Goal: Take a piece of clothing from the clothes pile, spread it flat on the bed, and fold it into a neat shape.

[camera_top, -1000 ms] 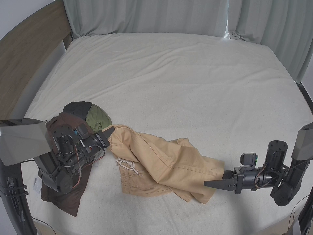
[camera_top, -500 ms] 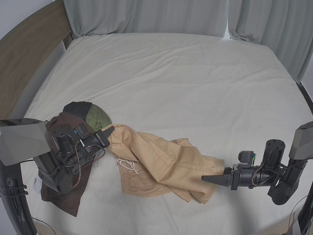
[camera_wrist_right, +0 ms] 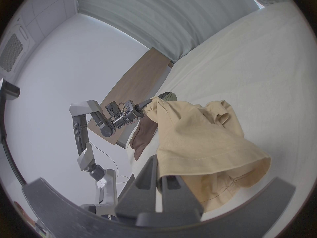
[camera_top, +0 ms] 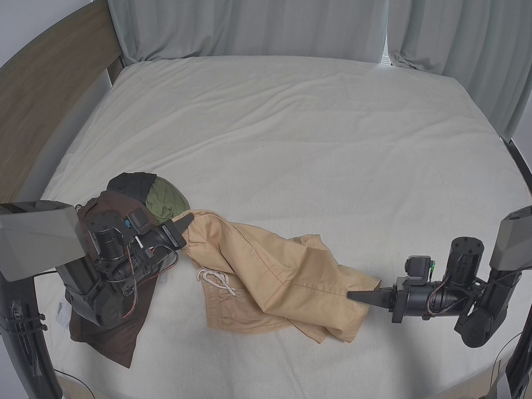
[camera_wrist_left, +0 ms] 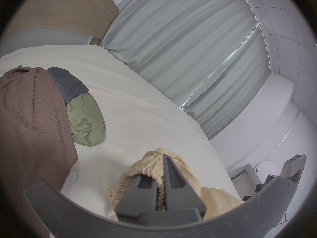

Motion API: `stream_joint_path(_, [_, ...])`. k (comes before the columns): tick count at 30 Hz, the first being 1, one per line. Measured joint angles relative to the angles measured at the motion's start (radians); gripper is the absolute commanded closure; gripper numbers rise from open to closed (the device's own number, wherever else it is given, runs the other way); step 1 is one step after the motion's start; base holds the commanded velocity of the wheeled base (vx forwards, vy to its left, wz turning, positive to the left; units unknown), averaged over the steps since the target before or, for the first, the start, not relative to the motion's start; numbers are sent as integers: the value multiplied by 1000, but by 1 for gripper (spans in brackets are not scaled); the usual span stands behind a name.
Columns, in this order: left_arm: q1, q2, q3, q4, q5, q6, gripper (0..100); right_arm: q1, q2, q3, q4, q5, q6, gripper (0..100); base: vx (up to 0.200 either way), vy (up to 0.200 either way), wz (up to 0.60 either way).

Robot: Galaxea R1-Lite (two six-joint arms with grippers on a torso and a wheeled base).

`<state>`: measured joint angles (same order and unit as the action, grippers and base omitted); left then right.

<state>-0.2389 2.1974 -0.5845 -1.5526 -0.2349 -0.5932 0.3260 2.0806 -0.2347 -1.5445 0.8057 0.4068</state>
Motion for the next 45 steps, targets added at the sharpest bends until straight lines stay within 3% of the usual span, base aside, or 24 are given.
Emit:
stream_joint_path(6, [-4, -9, 2, 0, 0, 0, 100, -17, -1, 2, 0, -1, -54, 100, 0, 0, 0])
stream_joint_path(22, [-33, -116, 8, 0, -12, 2, 100, -64, -72, -51, 2, -4, -45, 100, 0, 0, 0])
stream_joint_path(33, [-37, -160, 29, -1, -73, 122, 100, -80, -144, -61, 3, -4, -45, 100, 0, 0, 0])
stream_joint_path(45, [-48, -191, 36, 0, -76, 132, 100, -95, -176, -64, 3, -4, -47, 100, 0, 0, 0])
